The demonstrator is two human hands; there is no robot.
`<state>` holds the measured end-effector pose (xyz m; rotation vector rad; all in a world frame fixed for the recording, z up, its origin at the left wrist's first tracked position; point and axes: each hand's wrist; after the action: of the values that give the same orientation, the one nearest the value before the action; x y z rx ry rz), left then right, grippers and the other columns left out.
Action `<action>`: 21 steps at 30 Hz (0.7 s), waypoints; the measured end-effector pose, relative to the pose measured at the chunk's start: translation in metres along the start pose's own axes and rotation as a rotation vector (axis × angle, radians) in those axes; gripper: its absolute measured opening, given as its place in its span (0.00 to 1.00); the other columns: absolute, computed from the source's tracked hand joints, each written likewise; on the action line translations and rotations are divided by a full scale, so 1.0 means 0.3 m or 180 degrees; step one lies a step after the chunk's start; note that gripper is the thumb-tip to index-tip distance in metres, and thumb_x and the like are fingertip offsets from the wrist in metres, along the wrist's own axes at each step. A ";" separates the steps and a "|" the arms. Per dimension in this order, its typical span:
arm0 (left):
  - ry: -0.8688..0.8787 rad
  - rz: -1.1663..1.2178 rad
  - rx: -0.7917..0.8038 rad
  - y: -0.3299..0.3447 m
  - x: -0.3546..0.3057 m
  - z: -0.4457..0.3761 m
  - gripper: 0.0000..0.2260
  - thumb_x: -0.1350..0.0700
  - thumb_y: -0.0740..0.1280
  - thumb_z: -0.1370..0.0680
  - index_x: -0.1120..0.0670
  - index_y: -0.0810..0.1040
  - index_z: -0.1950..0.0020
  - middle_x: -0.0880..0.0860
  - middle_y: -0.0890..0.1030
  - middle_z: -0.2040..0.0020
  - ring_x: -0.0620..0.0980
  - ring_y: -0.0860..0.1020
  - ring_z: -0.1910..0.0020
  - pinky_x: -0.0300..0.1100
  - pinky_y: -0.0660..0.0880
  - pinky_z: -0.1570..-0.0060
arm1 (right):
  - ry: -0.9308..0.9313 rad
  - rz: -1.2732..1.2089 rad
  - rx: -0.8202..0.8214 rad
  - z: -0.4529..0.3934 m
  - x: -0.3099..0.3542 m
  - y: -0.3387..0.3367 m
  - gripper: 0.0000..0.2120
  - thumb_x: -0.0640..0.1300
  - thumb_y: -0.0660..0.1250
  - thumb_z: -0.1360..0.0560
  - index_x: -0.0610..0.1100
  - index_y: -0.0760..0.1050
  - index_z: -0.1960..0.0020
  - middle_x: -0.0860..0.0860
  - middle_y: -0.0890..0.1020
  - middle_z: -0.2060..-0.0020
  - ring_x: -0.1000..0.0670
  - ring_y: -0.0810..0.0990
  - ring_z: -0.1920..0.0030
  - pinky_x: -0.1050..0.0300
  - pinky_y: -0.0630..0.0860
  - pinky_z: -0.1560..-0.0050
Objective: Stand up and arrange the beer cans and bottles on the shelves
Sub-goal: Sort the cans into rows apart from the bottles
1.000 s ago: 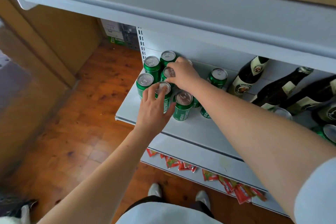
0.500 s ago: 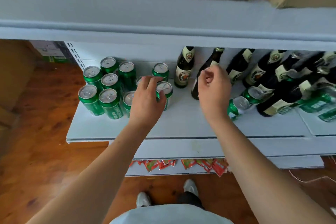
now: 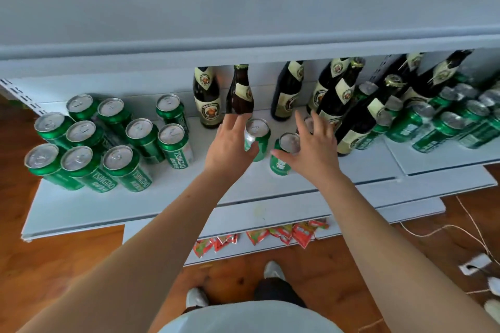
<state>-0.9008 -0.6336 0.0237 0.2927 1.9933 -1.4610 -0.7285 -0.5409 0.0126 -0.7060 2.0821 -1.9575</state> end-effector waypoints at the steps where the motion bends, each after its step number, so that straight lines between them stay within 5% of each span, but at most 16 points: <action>1: -0.0082 -0.0071 0.0051 0.021 -0.016 -0.015 0.26 0.54 0.70 0.26 0.53 0.68 0.29 0.56 0.70 0.37 0.59 0.73 0.41 0.53 0.75 0.46 | -0.0020 -0.0051 0.0128 -0.001 -0.024 0.001 0.49 0.76 0.61 0.35 0.50 0.57 0.23 0.41 0.57 0.24 0.37 0.54 0.25 0.39 0.60 0.29; 6: -0.0571 -0.0435 0.0121 0.109 -0.058 -0.040 0.33 0.51 0.73 0.27 0.53 0.63 0.26 0.57 0.66 0.35 0.61 0.71 0.39 0.55 0.75 0.44 | -0.0516 -0.0126 0.0445 -0.010 -0.105 0.011 0.46 0.71 0.70 0.39 0.52 0.64 0.27 0.44 0.51 0.23 0.39 0.47 0.24 0.38 0.61 0.29; 11: -0.0636 -0.0415 -0.0233 0.123 -0.058 -0.036 0.27 0.52 0.75 0.30 0.54 0.70 0.35 0.55 0.68 0.38 0.58 0.72 0.42 0.53 0.77 0.50 | -0.1163 0.0190 0.0511 -0.038 -0.203 -0.012 0.51 0.62 0.78 0.39 0.45 0.59 0.24 0.43 0.55 0.25 0.38 0.55 0.26 0.43 0.64 0.29; 13: -0.0688 -0.0370 -0.0208 0.119 -0.063 -0.032 0.28 0.52 0.76 0.31 0.55 0.69 0.36 0.55 0.68 0.38 0.58 0.73 0.43 0.51 0.77 0.51 | -0.1303 0.0596 0.0501 -0.067 -0.219 -0.044 0.50 0.50 0.79 0.35 0.45 0.54 0.22 0.43 0.59 0.29 0.40 0.61 0.31 0.49 0.71 0.35; 17: -0.0936 -0.0287 -0.0040 0.108 -0.082 -0.035 0.29 0.52 0.76 0.30 0.55 0.68 0.34 0.54 0.71 0.39 0.56 0.75 0.46 0.48 0.75 0.52 | -0.1293 0.0952 0.0450 -0.159 -0.193 -0.109 0.40 0.29 0.69 0.32 0.41 0.58 0.24 0.43 0.65 0.37 0.42 0.67 0.40 0.54 0.73 0.57; 21: -0.1057 0.0009 -0.0034 0.113 -0.084 -0.034 0.31 0.53 0.77 0.31 0.54 0.67 0.32 0.56 0.70 0.37 0.56 0.74 0.42 0.45 0.73 0.47 | -0.1931 0.1417 0.0550 -0.218 -0.184 -0.144 0.26 0.30 0.70 0.35 0.39 0.70 0.39 0.42 0.70 0.42 0.42 0.69 0.42 0.53 0.72 0.53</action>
<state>-0.8671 -0.6074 0.0148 0.0430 1.7312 -1.3949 -0.7016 -0.4577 0.0518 -0.6286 1.5210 -1.4260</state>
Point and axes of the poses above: each hand's wrist, its own z-axis away from the middle knuckle, its own y-axis out of the palm, x = y × z
